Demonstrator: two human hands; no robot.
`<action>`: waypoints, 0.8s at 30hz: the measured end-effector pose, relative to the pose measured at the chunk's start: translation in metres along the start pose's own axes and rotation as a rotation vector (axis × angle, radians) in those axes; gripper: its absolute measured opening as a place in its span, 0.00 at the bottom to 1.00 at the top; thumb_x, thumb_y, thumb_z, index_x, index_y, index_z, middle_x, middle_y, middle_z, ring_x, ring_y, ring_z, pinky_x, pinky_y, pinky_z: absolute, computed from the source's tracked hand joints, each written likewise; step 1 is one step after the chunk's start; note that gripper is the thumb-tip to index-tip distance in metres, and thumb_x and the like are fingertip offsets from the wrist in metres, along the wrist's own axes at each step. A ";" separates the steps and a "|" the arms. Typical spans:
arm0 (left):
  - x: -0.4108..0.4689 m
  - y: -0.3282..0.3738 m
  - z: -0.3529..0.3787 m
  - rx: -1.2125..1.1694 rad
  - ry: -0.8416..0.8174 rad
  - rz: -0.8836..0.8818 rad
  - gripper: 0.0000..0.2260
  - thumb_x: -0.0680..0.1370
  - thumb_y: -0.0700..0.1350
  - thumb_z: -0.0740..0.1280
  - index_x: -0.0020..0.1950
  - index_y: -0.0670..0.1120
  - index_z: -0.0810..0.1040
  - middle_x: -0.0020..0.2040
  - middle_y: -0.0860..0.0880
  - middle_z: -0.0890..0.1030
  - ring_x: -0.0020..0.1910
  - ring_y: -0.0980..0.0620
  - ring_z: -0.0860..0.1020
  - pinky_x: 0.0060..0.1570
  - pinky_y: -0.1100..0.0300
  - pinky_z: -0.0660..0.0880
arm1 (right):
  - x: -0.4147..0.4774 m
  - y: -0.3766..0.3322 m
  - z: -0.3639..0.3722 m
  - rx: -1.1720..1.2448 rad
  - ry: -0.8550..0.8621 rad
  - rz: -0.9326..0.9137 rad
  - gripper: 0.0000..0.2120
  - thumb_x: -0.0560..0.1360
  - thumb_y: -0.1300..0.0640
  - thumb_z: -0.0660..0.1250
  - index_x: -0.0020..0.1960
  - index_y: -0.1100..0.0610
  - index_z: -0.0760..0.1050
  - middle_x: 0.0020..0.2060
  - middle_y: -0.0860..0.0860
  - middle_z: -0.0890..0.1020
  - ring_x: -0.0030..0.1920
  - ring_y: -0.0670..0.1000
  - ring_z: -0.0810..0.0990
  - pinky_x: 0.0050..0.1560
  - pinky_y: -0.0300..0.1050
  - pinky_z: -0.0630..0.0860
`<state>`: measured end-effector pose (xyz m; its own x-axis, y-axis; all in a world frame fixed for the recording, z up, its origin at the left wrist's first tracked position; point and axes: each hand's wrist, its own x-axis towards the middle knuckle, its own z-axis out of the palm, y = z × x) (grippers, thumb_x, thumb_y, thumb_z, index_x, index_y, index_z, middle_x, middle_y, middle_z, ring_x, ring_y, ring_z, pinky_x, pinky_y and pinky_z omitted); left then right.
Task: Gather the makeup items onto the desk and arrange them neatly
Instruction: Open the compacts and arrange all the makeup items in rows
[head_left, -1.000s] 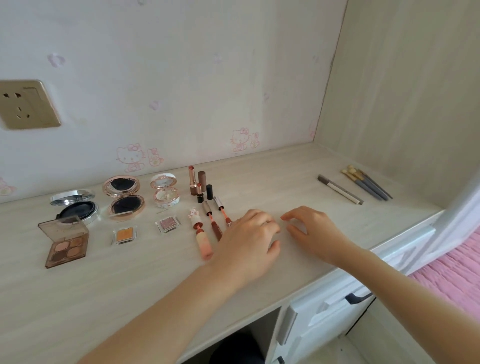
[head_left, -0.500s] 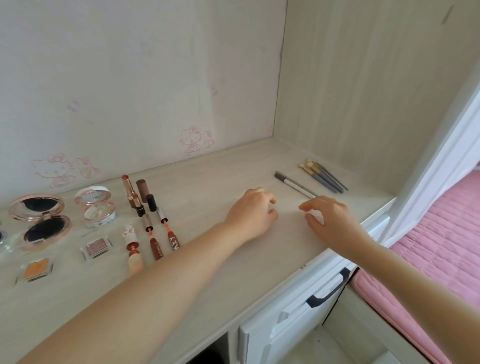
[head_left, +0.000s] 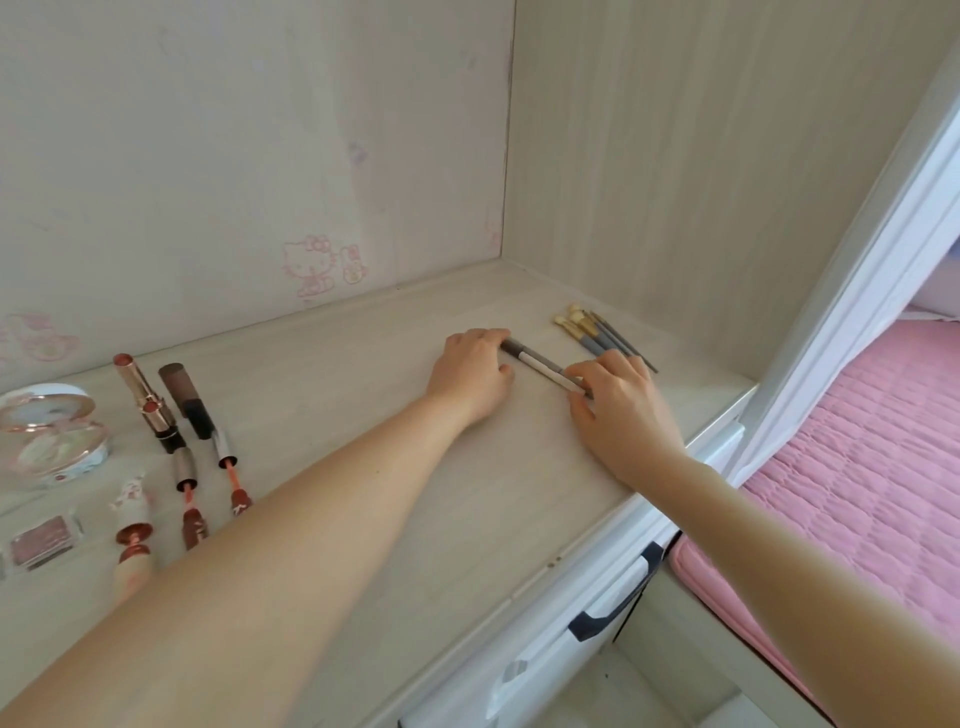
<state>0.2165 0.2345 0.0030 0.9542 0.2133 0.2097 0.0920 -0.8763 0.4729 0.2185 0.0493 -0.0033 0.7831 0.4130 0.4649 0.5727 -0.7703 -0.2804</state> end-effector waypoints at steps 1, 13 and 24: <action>0.002 -0.001 0.001 0.025 -0.015 0.023 0.23 0.78 0.42 0.59 0.74 0.48 0.66 0.72 0.44 0.67 0.72 0.42 0.61 0.70 0.52 0.61 | 0.000 0.000 0.001 -0.006 0.009 -0.009 0.14 0.77 0.57 0.63 0.61 0.57 0.77 0.53 0.54 0.76 0.56 0.57 0.70 0.52 0.50 0.74; -0.010 -0.009 -0.009 0.022 0.018 0.133 0.12 0.78 0.40 0.60 0.59 0.44 0.76 0.58 0.45 0.76 0.63 0.45 0.69 0.60 0.51 0.69 | -0.003 0.001 0.001 -0.031 0.023 -0.060 0.09 0.77 0.55 0.65 0.54 0.56 0.80 0.51 0.52 0.77 0.55 0.55 0.68 0.54 0.46 0.71; -0.039 -0.028 -0.035 -0.169 -0.010 0.086 0.03 0.77 0.41 0.66 0.48 0.48 0.79 0.52 0.47 0.79 0.57 0.47 0.72 0.55 0.56 0.68 | -0.019 -0.012 -0.009 -0.009 0.047 -0.086 0.07 0.76 0.53 0.68 0.49 0.56 0.80 0.46 0.50 0.81 0.53 0.55 0.72 0.53 0.47 0.72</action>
<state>0.1669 0.2658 0.0119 0.9592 0.1362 0.2478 -0.0383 -0.8056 0.5912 0.1949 0.0462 -0.0014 0.7186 0.4546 0.5262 0.6350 -0.7375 -0.2299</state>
